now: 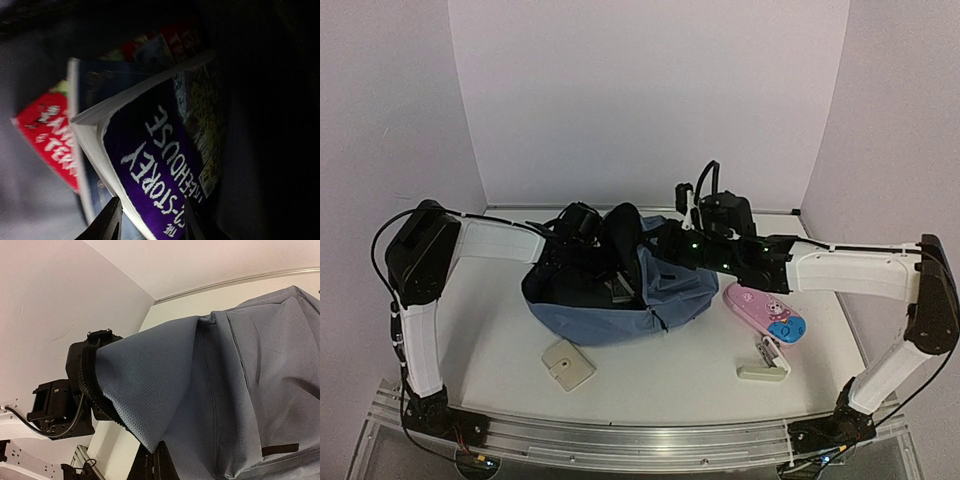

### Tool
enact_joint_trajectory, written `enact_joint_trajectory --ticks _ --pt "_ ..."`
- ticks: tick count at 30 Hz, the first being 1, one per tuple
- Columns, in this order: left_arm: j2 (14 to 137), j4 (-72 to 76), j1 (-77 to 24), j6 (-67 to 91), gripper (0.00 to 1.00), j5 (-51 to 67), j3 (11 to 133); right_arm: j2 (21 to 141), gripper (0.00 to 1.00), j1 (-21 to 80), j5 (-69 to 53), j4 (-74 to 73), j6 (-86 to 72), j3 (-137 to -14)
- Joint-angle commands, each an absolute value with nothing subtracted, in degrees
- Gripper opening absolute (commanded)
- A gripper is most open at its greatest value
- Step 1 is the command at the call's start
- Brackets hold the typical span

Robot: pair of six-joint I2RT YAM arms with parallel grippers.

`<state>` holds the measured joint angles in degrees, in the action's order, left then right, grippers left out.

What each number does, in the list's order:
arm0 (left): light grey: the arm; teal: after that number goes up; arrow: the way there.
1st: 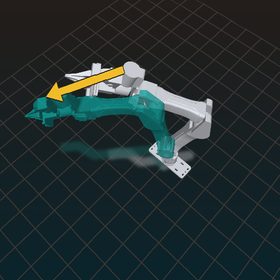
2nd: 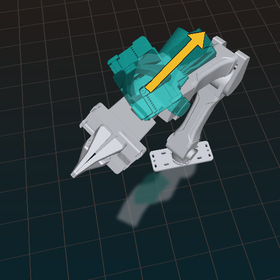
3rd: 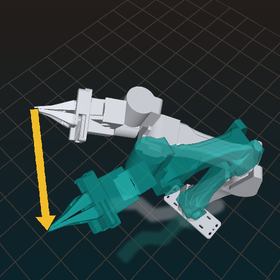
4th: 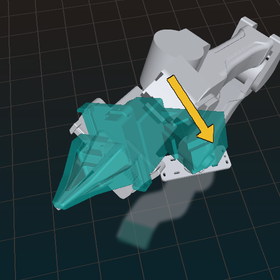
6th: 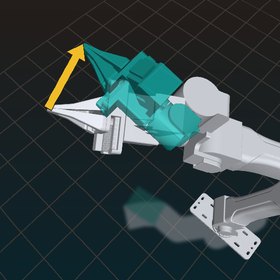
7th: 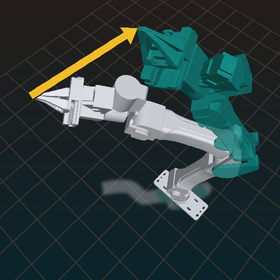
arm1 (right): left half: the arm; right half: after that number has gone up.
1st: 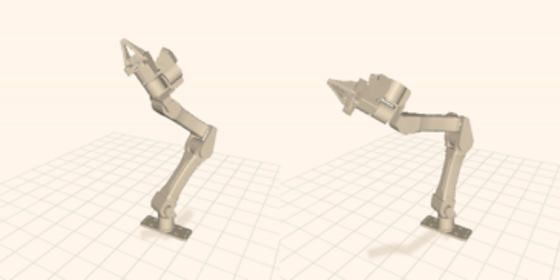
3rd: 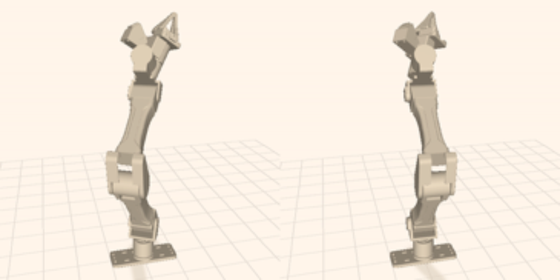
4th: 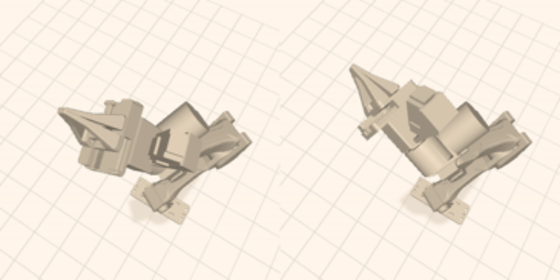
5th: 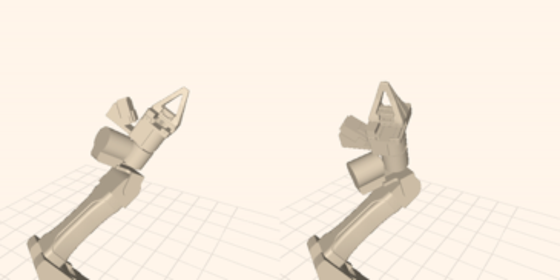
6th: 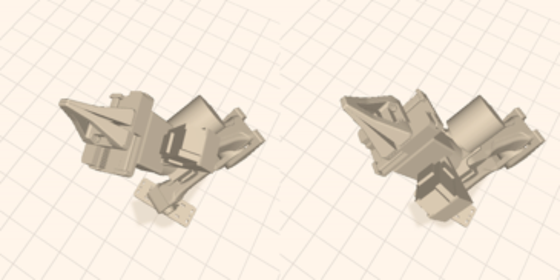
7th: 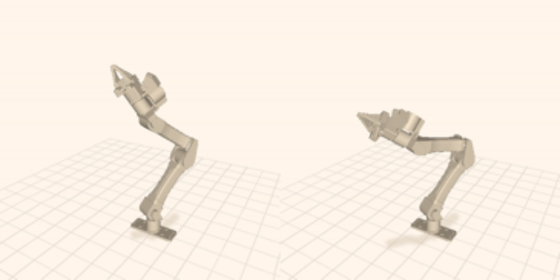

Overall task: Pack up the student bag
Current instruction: Place the book in the student bag.

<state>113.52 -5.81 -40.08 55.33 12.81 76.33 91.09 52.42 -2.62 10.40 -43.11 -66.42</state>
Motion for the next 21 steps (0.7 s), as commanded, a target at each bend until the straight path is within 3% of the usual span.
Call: enact_joint_trajectory --ticks 1,5,12,18,21 --pt "114.9 -3.8 -41.0 54.1 0.42 12.8 79.1 87.4 0.0 52.5 0.9 14.0 -43.7 -64.9" --pt "111.6 -5.0 -41.0 52.9 0.45 9.8 76.3 87.0 0.0 51.1 1.9 14.1 -45.6 -63.2" --pt "101.4 -5.8 -41.1 52.2 0.61 3.0 66.9 88.2 0.0 45.7 -2.6 17.6 -52.0 -57.5" --pt "97.8 -6.1 -41.0 51.6 0.65 4.4 64.8 92.7 0.0 42.7 -3.7 19.9 -55.2 -53.6" --pt "98.1 -2.8 -41.0 50.9 0.66 9.6 64.8 94.6 0.09 42.1 -3.7 19.9 -55.1 -53.2"
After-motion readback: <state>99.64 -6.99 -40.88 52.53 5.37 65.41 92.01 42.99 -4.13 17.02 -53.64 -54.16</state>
